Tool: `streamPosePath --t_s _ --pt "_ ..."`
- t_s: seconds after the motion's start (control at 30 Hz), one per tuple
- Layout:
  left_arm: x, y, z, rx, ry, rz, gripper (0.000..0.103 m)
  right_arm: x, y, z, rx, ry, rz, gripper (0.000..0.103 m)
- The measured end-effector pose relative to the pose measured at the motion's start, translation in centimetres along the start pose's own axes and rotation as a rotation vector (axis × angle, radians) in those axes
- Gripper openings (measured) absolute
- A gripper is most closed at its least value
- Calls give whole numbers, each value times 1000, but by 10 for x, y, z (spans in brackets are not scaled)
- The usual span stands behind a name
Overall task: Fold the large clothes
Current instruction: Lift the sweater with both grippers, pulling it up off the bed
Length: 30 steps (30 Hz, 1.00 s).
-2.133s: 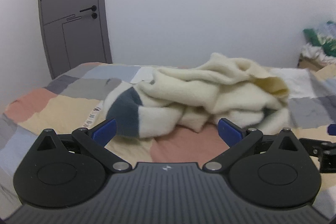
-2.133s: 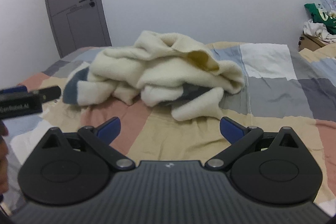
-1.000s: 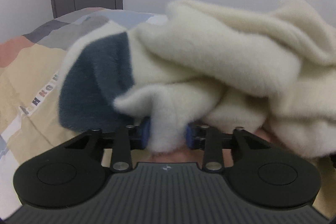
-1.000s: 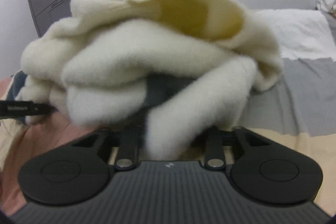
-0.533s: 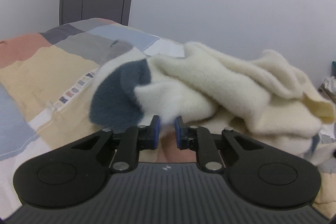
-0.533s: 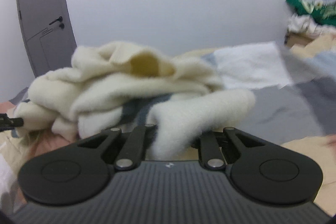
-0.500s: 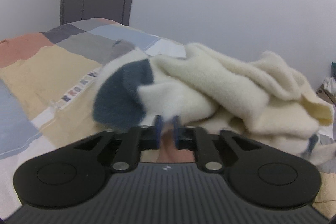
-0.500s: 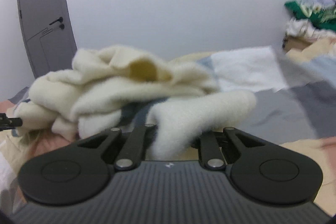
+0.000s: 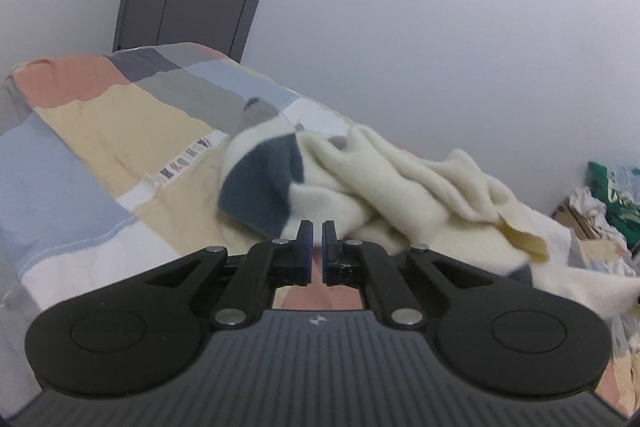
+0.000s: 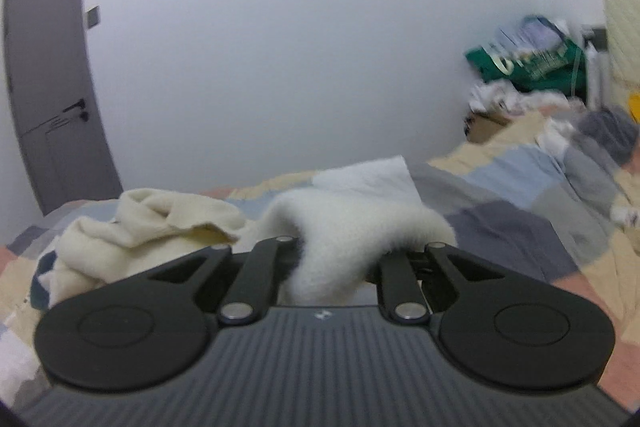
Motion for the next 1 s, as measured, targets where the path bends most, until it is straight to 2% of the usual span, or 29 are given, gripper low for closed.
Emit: streamPosePath --t_s 0.07,0.17,0.33,0.43,0.47,0.5,0.6,0.67,0.73,0.8,0.9,1.0 --pt "-1 -7 -8 14 -10 4 3 -12 1 0 5 -26 34 15" --pt "-3 -15 -11 36 -18 22 3 -24 -4 12 39 -95 15 15" --pt "-11 -18 -2 72 -46 35 7 -40 -24 28 118 -118 89 19" --pt "-16 -23 4 93 -66 38 31 -36 -33 27 184 -113 135 40" --pt "-17 -24 5 99 -71 40 44 -33 -33 25 182 -103 150 54" --pt "-19 -26 7 107 -74 42 53 -29 -32 22 170 -89 163 62" --pt "-19 -26 12 120 -86 24 54 -18 -26 15 135 -91 144 69" --pt "-19 -24 15 127 -100 15 56 -11 -20 13 105 -113 118 69" --pt "-18 -21 16 130 -101 13 57 -4 -9 6 30 -174 75 69" --pt "-18 -17 15 117 -105 35 59 1 1 4 -27 -205 64 77" --pt "-20 -16 16 112 -137 42 61 25 8 8 -58 -142 55 81" --pt "-18 -16 21 126 -186 -7 62 59 5 23 -34 -85 1 81"
Point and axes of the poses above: each gripper's, at about its wrist camera, not at the fingertips, and z roughly the way its jaws point, x to its left, y to its top, the point moved 7 cm from there along z, roughly the way its jaws point, and after that the axes turned 3 degrees about y, right-handed, at the moved point
